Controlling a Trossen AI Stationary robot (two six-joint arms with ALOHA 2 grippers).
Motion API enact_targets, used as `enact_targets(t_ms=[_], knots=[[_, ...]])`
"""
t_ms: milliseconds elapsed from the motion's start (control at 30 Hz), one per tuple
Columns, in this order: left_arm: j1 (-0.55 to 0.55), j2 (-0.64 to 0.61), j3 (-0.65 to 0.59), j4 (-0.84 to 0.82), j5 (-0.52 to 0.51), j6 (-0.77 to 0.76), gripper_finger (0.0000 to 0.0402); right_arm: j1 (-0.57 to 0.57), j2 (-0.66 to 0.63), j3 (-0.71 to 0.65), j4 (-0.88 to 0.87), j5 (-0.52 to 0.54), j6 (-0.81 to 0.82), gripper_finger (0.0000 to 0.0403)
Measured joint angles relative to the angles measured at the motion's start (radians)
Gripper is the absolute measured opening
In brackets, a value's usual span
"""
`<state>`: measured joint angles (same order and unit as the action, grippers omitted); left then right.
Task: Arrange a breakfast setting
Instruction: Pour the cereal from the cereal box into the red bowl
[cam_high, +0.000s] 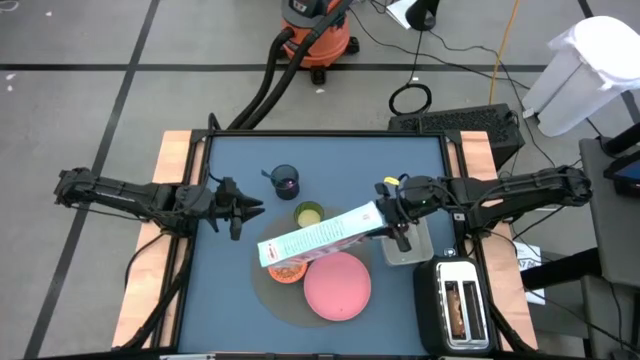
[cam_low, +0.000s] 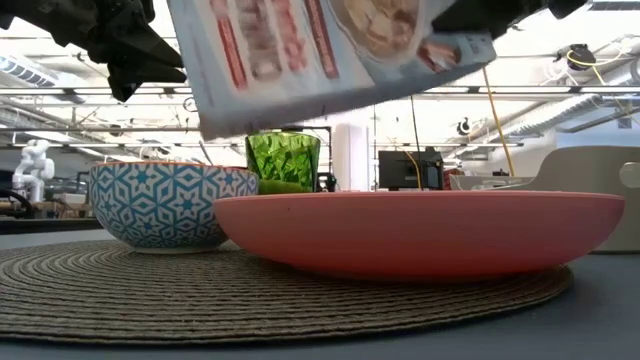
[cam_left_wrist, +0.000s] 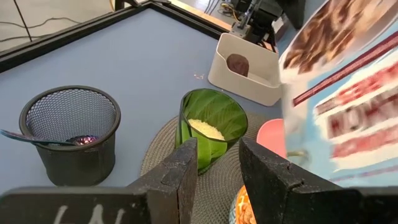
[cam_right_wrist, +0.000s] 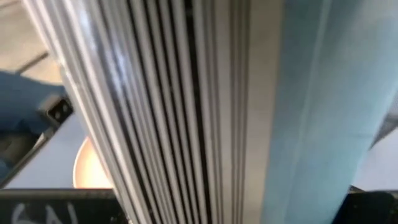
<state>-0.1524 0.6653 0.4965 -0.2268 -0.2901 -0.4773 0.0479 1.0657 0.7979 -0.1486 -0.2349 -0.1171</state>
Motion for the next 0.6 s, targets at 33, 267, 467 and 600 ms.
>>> enact_targets(t_ms=[33,267,467,600], knots=[[0.0,0.0,0.0,0.0,0.0,0.0,0.0124,0.0,0.001,0.0,-0.023,0.002,0.0,0.016],[0.0,0.0,0.0,0.0,0.0,0.001,0.0124,0.0,-0.007,0.0,0.011,0.024,-0.001,0.016],[0.0,0.0,0.0,0.0,0.0,0.001,0.0124,0.0,0.003,0.0,-0.016,0.026,0.001,0.016],[0.0,0.0,0.0,0.0,0.0,0.0,0.0124,0.0,-0.001,0.002,0.013,0.025,0.0,0.016]])
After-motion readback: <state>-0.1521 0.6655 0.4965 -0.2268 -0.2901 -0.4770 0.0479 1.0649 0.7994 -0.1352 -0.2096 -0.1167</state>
